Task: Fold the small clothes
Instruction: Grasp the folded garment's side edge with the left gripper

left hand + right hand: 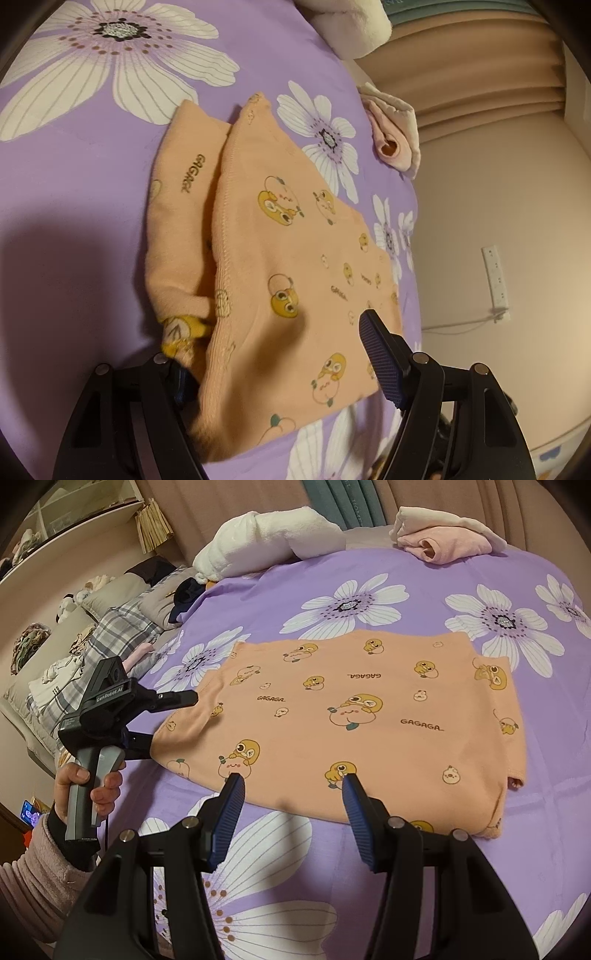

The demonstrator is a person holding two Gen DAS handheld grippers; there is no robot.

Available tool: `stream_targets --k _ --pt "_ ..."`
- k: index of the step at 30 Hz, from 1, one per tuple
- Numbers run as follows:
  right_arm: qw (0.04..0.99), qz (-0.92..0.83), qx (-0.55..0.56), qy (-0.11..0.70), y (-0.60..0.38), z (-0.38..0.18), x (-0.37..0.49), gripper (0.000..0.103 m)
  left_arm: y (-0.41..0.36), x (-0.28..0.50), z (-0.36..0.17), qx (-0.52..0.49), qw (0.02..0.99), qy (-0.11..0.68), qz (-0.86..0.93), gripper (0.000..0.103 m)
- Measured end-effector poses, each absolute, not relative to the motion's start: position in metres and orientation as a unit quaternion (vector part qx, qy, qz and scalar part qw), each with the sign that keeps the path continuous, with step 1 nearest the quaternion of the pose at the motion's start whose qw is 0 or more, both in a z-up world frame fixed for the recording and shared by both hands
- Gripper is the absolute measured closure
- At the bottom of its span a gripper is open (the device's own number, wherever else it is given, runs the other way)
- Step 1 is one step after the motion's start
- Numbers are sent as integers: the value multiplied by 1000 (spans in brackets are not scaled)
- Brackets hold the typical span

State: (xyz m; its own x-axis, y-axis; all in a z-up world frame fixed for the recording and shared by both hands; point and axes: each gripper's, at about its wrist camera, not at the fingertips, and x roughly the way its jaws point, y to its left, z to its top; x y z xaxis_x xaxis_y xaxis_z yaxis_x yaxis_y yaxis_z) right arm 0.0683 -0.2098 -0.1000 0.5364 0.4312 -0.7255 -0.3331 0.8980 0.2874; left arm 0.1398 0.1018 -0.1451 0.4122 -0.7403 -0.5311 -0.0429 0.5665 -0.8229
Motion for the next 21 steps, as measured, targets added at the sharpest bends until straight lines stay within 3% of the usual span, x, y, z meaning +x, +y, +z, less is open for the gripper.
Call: stream_targets --k 21 --pt "879 216 81 418 -221 -96 72 47 85 148 -141 -377 754 488 -226 31"
